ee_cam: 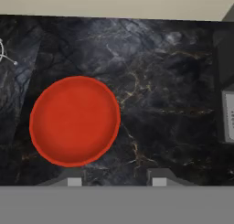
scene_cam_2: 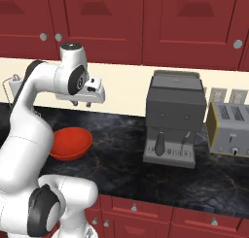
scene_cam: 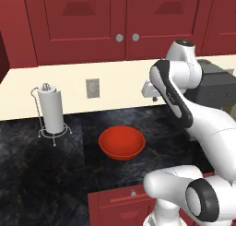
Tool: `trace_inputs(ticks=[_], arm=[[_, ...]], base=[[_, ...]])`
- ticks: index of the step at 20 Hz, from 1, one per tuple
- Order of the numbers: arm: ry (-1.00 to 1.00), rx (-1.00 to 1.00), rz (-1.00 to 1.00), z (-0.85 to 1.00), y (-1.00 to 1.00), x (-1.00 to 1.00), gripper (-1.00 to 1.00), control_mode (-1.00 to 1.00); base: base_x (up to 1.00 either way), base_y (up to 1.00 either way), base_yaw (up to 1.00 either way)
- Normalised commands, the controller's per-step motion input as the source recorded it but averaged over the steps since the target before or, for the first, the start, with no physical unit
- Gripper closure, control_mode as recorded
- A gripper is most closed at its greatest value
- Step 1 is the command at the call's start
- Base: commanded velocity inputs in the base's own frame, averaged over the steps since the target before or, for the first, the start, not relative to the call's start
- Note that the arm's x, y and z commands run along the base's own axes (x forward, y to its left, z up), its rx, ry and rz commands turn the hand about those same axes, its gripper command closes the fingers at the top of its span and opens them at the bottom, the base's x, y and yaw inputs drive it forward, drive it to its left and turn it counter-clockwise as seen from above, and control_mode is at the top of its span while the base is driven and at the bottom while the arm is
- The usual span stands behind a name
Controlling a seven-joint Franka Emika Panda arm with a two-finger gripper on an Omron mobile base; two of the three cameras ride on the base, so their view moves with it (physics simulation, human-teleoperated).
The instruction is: Open the cabinet. Pick the kiwi and mango from the cabinet and place them into the bowl. Then close the cabinet.
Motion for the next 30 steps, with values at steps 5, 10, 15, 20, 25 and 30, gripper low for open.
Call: trace_inputs(ticks=[5,10,15,20,25,30], arm=[[-0.06,-0.02,0.01,0.00,0.00,-0.12,-1.00,-1.00],[-0.28,0.00,0.06,0.05,0.00,-0.45,-1.00,-1.00],[-0.31,0.00,0.02,0.22,0.01,-0.30,-1.00,-1.00],[-0.36,0.00,0.01,0.35,0.00,-0.36,-1.00,-1.00],[-0.37,0.00,0.01,0.34,0.02,-0.27,-1.00,-1.00],[-0.23,0.00,0.00,0.32,0.20,0.00,-1.00,-1.00]], base=[[0.00,0.00,0.00],[0.00,0.00,0.00],[0.00,0.00,0.00],[0.00,0.00,0.00],[0.00,0.00,0.00],[0.00,0.00,0.00]])
